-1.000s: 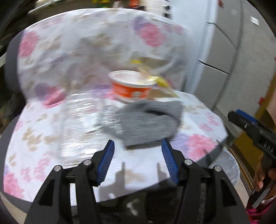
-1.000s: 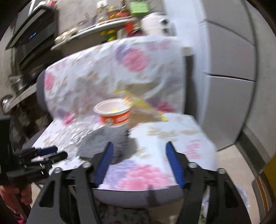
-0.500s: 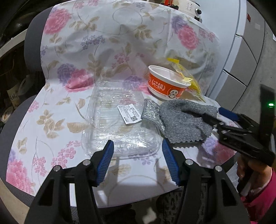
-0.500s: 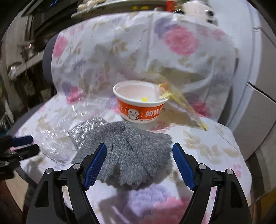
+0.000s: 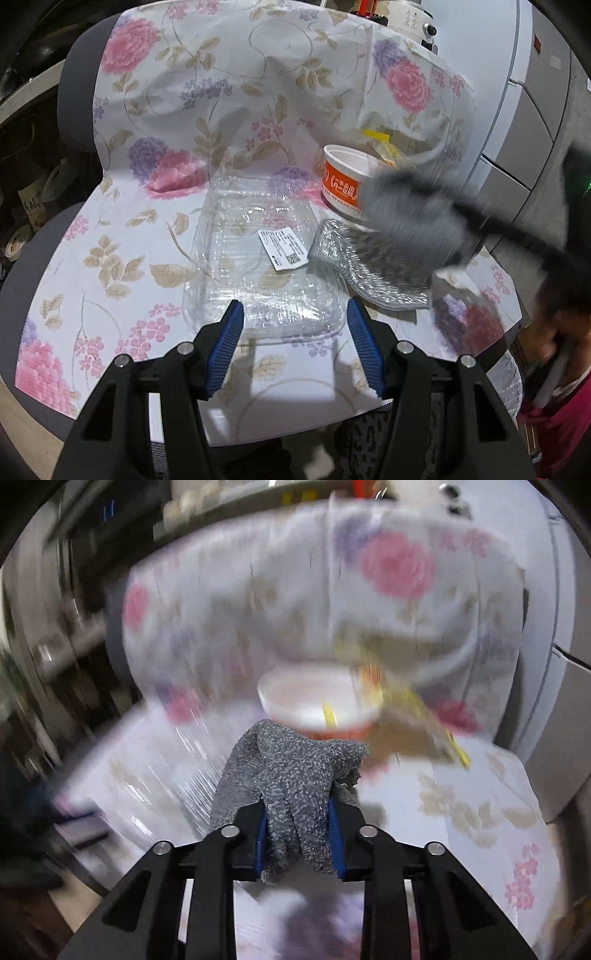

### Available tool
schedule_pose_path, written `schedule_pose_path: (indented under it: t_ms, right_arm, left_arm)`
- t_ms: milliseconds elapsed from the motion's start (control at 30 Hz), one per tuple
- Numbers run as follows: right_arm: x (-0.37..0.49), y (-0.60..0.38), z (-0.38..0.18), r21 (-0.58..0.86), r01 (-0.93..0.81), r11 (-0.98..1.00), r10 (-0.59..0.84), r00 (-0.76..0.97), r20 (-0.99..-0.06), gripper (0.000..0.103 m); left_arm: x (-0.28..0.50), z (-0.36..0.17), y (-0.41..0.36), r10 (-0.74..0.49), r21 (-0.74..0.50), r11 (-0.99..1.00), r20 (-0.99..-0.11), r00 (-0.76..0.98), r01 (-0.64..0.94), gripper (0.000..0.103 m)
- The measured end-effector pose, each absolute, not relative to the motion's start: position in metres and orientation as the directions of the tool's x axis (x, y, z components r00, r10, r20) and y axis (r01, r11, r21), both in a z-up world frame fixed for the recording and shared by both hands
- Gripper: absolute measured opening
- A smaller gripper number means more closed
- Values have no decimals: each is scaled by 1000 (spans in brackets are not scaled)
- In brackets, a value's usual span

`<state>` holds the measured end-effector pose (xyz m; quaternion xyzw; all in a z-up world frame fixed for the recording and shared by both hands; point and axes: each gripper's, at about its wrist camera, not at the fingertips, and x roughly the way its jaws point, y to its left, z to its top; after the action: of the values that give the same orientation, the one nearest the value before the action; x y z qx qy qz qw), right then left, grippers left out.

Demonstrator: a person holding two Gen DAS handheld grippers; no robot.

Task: Collect trash
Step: 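Return to the chair and grasp the grey glove with the right tool, then grasp the silver foil sheet with the left tool while the right tool holds the glove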

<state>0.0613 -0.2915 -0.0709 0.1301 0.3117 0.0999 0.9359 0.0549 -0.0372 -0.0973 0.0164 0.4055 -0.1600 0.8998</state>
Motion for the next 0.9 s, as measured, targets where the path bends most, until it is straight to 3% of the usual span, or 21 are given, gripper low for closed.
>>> schedule_pose_path:
  t_ms: [100, 233, 667, 900]
  right_arm:
    - [45, -296, -28, 275, -96, 957, 223, 849, -478, 25]
    - [18, -295, -4, 155, -30, 987, 98, 889, -447, 23]
    - [-41, -326, -46, 121, 94, 988, -21, 867, -499, 22]
    - [-48, -347, -60, 155, 118, 981, -21, 856, -517, 23]
  left_arm:
    - [54, -94, -39, -279, -98, 947, -730, 624, 307, 58]
    - [50, -95, -48, -299, -103, 937, -731, 613, 333, 59]
    - [48, -113, -129, -371, -69, 869, -747, 552, 491, 56]
    - [77, -138, -168, -289, 15, 878, -779, 556, 479, 56]
